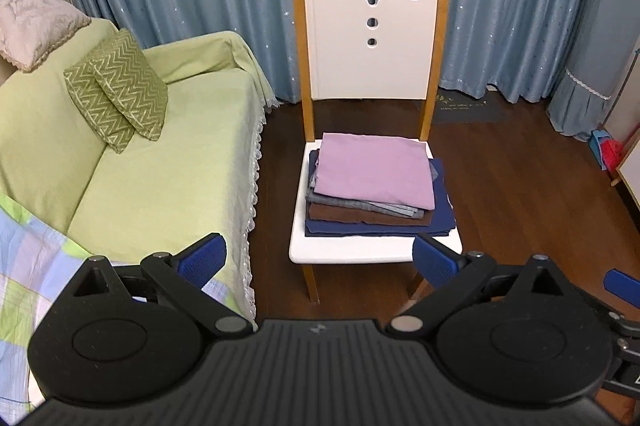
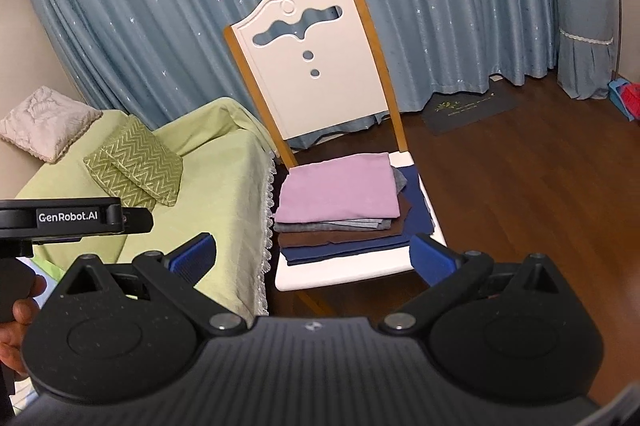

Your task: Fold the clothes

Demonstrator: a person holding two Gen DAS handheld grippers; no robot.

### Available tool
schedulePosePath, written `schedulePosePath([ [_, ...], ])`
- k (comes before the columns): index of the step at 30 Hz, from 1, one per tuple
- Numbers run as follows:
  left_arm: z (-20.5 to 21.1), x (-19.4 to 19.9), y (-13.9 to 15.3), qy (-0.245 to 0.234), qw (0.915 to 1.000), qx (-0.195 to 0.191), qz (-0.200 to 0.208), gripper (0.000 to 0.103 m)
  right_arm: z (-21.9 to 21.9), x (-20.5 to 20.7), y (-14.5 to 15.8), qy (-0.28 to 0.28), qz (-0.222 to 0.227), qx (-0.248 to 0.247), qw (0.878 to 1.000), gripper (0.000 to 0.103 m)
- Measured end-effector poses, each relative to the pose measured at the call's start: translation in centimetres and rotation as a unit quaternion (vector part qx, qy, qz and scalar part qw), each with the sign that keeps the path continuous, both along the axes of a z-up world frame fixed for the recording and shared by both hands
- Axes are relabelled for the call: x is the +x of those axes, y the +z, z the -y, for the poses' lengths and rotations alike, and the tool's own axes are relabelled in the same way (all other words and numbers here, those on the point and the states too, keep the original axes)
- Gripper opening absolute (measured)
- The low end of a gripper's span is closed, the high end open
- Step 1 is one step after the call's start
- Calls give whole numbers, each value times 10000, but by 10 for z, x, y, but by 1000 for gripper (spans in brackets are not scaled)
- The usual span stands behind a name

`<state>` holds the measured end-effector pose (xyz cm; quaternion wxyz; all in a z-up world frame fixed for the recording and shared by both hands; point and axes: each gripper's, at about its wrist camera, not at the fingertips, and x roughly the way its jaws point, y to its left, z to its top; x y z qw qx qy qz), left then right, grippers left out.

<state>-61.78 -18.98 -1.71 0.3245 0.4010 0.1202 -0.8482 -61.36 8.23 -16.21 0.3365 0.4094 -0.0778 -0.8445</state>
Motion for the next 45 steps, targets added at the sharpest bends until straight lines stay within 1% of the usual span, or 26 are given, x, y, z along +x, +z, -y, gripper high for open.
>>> schedulePosePath([
  [4,-1,7,5,-30,10000,-8,40,101,1,6,12,27,14,69,10000,102],
  [11,-2,15,14,-60,9999,64,95,101,-1,15,23,22,123,163,9998,102],
  [18,-4,16,24,-127,9997,-48,200,101,0,20,29,28,152,232,9996,102],
  [25,-3,16,31,-144,9997,-108,182,101,0,21,24,-27,278,222,9994,102],
  [32,1,12,27,-269,9993,-129,239,101,4,21,17,-124,342,149,9992,102],
  [41,11,11,29,-352,9990,-172,212,101,10,13,11,-469,399,105,9980,102],
  [45,15,12,26,-365,9990,-118,216,101,19,12,8,-456,407,139,9980,102],
])
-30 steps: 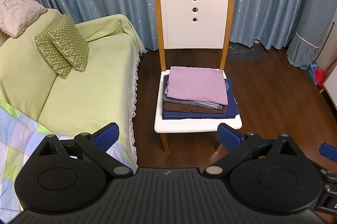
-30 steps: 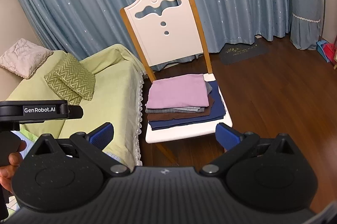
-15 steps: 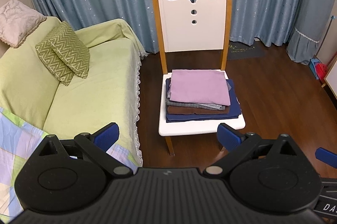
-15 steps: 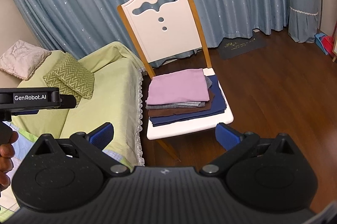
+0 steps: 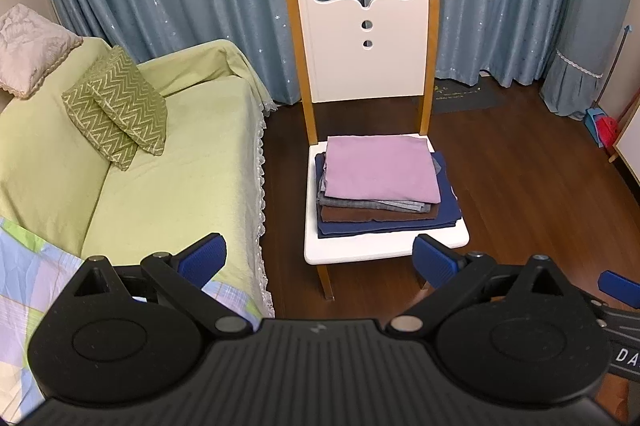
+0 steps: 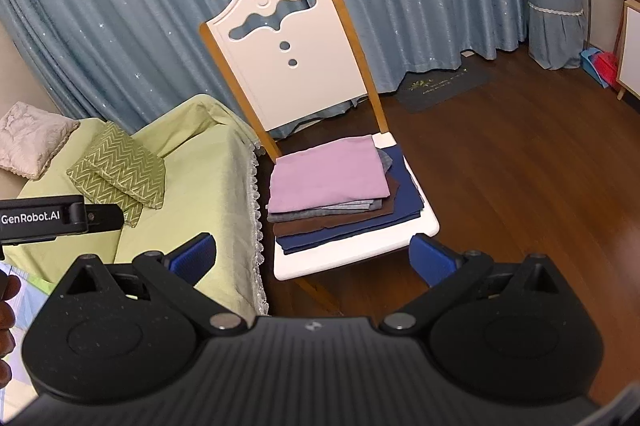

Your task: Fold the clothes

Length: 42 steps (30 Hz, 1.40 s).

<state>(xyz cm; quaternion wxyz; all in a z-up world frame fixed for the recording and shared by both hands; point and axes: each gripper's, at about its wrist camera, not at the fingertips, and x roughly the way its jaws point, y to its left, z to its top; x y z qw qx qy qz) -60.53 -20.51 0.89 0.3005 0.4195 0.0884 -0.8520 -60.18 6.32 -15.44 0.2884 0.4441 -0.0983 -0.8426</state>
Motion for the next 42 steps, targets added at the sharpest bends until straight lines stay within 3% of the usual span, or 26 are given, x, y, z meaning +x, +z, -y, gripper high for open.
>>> schedulePosePath([
  [13,1,1,-8,-59,9998,215,11,101,11,0,-4,40,130,132,9998,102],
  [22,-10,4,-14,-47,9996,289,15,101,7,-2,-3,-73,304,671,9973,102],
  [30,-23,5,-20,-13,9995,325,-2,101,-1,-5,-2,68,259,821,9963,102],
  [42,-32,13,-12,543,9981,264,-111,101,-3,-19,3,516,200,873,9946,102],
])
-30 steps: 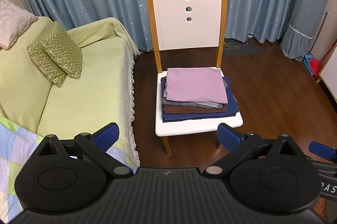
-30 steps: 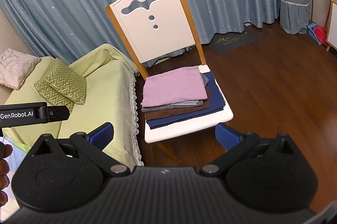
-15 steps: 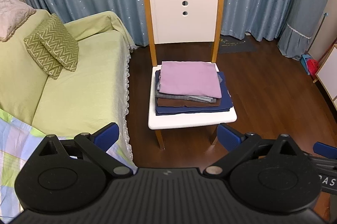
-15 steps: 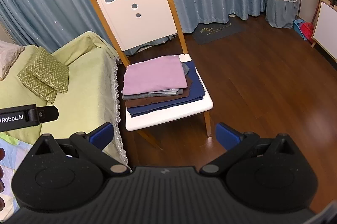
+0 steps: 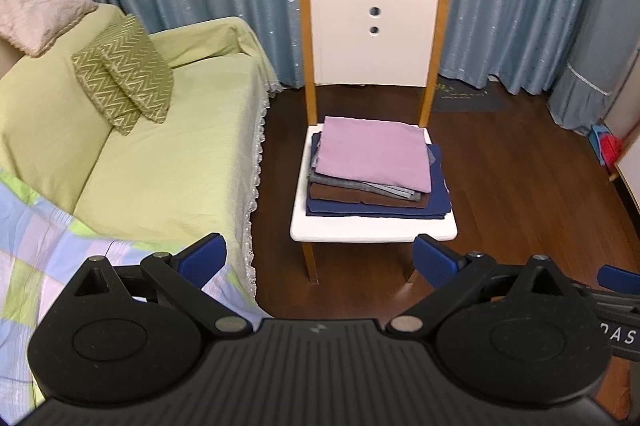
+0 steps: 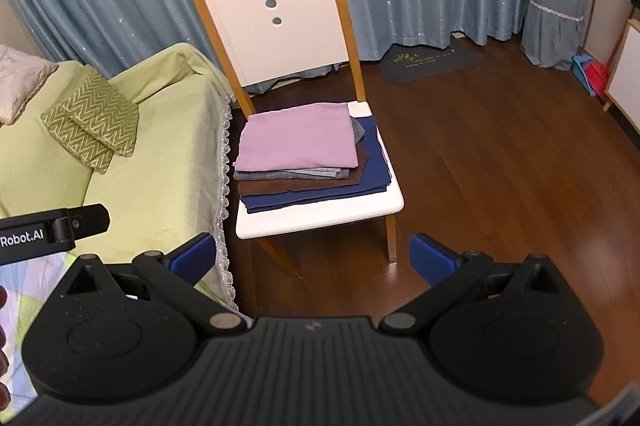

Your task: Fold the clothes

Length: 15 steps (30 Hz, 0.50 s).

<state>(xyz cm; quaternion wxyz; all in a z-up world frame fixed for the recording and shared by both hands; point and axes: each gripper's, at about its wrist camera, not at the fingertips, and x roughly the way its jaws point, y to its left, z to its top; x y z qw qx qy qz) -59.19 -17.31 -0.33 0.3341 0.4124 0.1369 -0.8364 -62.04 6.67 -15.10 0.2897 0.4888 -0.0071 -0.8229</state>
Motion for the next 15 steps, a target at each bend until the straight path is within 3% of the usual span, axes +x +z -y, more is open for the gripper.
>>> schedulePosePath([
  [15,-4,13,-6,541,9985,41,10,101,10,-14,-6,575,84,30,9983,102],
])
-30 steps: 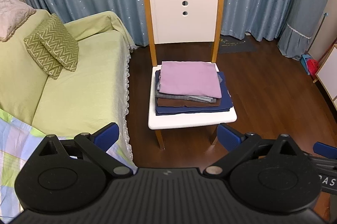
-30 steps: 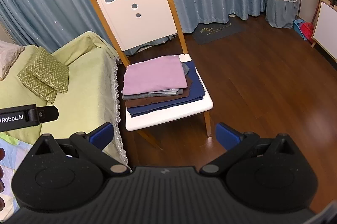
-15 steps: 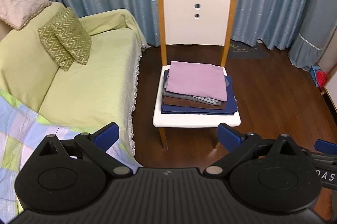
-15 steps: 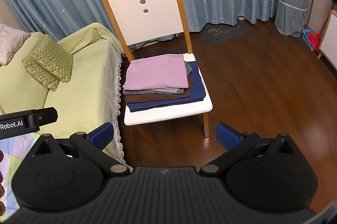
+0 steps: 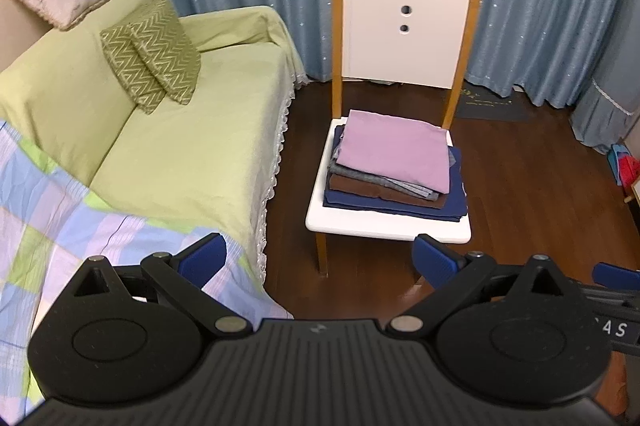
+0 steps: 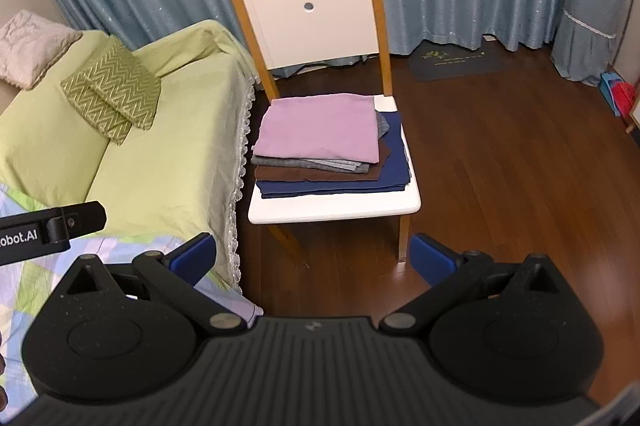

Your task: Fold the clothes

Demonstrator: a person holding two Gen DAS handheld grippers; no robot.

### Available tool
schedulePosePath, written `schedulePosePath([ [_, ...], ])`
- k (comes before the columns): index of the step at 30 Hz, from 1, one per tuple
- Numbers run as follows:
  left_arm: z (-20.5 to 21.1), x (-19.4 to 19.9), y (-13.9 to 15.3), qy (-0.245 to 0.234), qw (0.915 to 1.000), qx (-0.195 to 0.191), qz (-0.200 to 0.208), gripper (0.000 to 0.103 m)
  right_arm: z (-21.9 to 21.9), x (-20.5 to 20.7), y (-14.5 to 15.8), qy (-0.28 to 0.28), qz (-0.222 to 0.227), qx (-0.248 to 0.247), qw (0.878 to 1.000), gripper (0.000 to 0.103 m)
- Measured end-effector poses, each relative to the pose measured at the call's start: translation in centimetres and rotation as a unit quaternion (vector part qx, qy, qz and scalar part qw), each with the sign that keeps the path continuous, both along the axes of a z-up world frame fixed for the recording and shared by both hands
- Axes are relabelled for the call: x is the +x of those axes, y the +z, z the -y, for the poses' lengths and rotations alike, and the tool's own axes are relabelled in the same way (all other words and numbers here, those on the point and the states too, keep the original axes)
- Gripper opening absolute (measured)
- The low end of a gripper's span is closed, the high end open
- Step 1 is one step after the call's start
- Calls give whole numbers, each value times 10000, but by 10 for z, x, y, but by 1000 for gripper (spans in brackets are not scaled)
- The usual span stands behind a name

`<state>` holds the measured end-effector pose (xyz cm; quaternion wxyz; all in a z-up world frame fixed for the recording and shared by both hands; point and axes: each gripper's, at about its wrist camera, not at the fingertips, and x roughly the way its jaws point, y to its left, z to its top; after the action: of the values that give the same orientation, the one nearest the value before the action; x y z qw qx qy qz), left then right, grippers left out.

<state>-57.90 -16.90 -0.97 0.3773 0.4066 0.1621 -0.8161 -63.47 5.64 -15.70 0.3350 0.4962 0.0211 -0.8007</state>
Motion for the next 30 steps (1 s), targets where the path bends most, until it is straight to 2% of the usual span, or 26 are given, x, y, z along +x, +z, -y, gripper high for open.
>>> schedulePosePath([
  [7,-3,5,-2,208,9998,-15,76,101,5,-9,-7,246,65,14,9997,102],
  [16,2,-9,-5,-54,9998,30,186,101,11,-15,-23,356,179,81,9992,102],
  [23,5,-28,-5,-584,9980,-58,242,101,13,-17,-29,50,230,158,9996,102],
  [30,22,-34,-2,-1139,9933,-123,183,101,22,-7,-23,-397,-20,-163,9991,102],
])
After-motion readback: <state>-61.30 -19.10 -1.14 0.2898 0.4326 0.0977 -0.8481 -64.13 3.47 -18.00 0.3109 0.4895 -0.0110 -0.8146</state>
